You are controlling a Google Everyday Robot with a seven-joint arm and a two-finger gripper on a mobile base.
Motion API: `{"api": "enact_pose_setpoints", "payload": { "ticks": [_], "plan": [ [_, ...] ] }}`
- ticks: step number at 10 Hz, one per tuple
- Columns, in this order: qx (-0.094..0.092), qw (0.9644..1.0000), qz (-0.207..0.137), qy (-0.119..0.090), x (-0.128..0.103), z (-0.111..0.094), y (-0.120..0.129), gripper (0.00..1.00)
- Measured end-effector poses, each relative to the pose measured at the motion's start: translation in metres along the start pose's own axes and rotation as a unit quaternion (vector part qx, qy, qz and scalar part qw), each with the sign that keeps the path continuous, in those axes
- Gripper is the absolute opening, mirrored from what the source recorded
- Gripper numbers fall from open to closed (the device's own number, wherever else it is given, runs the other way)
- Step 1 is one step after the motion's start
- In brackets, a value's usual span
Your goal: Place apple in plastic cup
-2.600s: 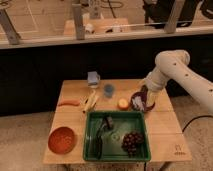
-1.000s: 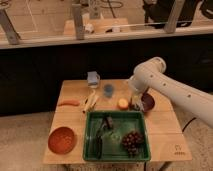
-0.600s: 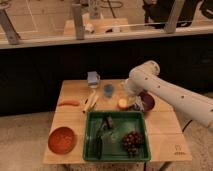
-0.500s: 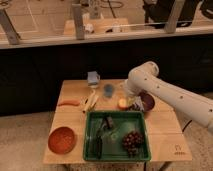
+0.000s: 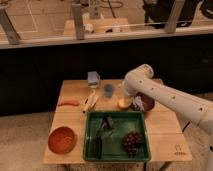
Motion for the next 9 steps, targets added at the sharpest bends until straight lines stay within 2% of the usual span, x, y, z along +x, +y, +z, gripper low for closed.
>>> {"api": "enact_pose_setpoints", "payload": {
  "ticks": [9],
  "plan": [
    [-0.036,0.9993,0.002,0.01,0.012,0.047,0.006,0.8]
  ]
}}
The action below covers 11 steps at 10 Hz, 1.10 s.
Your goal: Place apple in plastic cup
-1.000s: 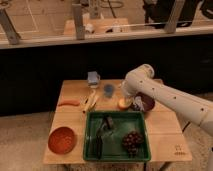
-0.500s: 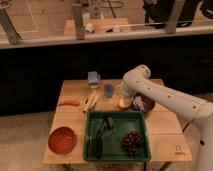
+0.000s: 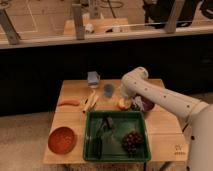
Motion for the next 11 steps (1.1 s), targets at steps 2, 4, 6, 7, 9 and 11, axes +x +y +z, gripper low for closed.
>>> {"api": "enact_pose_setpoints", "payload": {
  "ticks": [2,4,6,7,9,11],
  "plan": [
    [-0.007,1.0,0.003,0.002,0.004,0.008,0.0,0.8],
    [-0.016,0.9998,0.007,0.003,0.009,0.016,0.002,0.8],
    [-0.027,0.9996,0.011,0.001,0.012,0.024,0.004,0.8],
    [-0.031,0.9994,0.013,0.0,0.013,0.027,0.005,0.8],
    [-0.037,0.9992,0.013,-0.002,0.014,0.032,0.006,0.8],
    [-0.04,0.9991,0.013,-0.003,0.014,0.035,0.006,0.66]
  ]
}}
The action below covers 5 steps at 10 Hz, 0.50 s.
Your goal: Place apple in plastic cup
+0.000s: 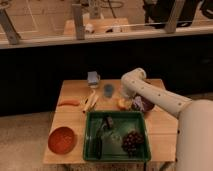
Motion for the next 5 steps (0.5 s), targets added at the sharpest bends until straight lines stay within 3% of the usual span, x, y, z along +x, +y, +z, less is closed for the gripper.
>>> {"api": "enact_pose_setpoints", "payload": {
  "ticks": [2,5],
  "plan": [
    [-0.002,1.0,-0.001,-0.001,0.0004,0.0001,-0.001,0.49],
    [-0.002,1.0,0.001,-0.002,0.0019,-0.0006,-0.0015,0.48]
  ]
}}
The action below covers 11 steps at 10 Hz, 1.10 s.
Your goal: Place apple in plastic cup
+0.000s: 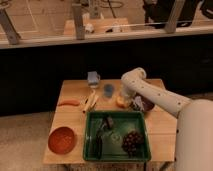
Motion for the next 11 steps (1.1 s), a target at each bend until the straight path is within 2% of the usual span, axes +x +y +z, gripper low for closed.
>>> {"api": "enact_pose_setpoints", "payload": {
  "ticks": [1,3,6,7,8,10,11],
  "plan": [
    [0.003,1.0,0.002,-0.002,0.001,-0.004,-0.001,0.48],
    [0.019,0.9997,0.01,-0.007,0.005,-0.025,-0.008,0.48],
    [0.061,0.9976,0.016,-0.028,0.004,-0.078,-0.03,0.48],
    [0.082,0.9956,0.019,-0.041,0.002,-0.099,-0.043,0.48],
    [0.096,0.9937,0.022,-0.055,0.0,-0.11,-0.052,0.48],
    [0.121,0.9891,0.024,-0.081,-0.012,-0.124,-0.07,0.48],
    [0.127,0.9879,0.02,-0.087,-0.02,-0.126,-0.077,0.48]
  ]
}}
